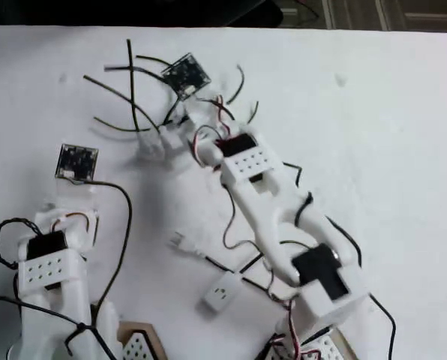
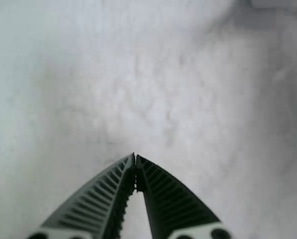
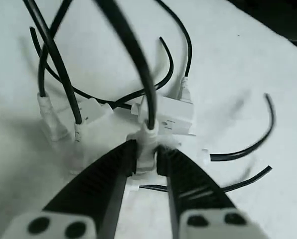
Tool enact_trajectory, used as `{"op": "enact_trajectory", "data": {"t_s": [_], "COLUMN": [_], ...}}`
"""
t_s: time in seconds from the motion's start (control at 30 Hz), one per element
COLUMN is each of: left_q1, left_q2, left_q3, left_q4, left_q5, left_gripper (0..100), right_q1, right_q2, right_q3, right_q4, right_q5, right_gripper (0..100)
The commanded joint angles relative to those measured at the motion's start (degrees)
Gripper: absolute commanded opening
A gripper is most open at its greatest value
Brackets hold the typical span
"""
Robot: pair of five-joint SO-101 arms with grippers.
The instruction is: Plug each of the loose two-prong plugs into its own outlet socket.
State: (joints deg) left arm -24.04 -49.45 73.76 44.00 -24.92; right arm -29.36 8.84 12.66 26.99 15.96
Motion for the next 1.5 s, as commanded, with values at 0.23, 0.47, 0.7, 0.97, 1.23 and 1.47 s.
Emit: {"op": "enact_trajectory", "data": {"t_s": [0.23,0.47,0.7,0.97,1.23,1.47], "left_q1": [1.3,1.5,1.4,1.4,1.4,1.4], "left_q2": [-1.4,-1.4,-1.4,-1.4,-1.4,-1.4], "left_q3": [0.7,1.2,1.1,1.1,1.1,1.1], "left_q4": [-1.5,-2.5,-2.5,-2.5,-2.5,-2.5], "left_q5": [-0.1,-2.0,-2.0,-2.1,-2.2,-2.3], "left_gripper": [2,2,2,2,2,2], "right_q1": [-1.3,-5.0,-12.1,-19.6,-23.4,-23.4], "right_q2": [-12.3,-21.8,-26.0,-32.8,-41.5,-37.7], "right_q3": [-9.5,-9.4,-9.3,4.5,25.8,36.9], "right_q4": [28.0,46.8,61.9,62.9,48.3,31.9], "right_q5": [1.5,1.8,1.4,-3.0,-6.1,-5.7], "right_gripper": [21.8,14.8,14.8,14.8,14.9,14.9]}}
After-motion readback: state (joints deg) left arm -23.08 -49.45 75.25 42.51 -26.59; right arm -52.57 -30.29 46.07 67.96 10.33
